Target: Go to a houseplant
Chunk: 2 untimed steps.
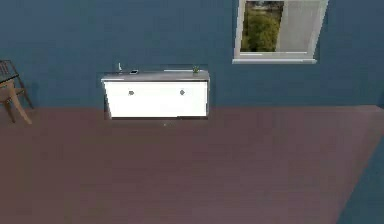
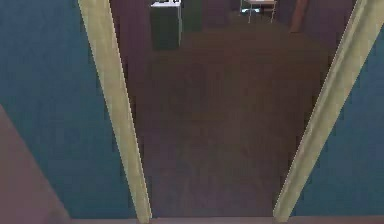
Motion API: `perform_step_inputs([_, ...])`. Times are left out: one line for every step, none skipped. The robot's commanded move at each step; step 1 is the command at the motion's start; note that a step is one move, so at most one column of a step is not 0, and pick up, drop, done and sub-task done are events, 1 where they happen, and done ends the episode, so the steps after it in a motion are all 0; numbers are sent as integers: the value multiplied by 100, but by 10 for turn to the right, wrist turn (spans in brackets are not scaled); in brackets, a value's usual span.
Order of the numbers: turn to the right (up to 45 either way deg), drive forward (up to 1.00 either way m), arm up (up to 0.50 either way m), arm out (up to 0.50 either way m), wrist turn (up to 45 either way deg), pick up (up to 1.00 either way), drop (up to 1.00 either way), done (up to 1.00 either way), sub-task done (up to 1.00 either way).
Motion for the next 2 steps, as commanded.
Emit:
perform_step_inputs([0,100,0,0,0,0,0,0,0])
perform_step_inputs([-30,0,0,0,0,0,0,0,0])
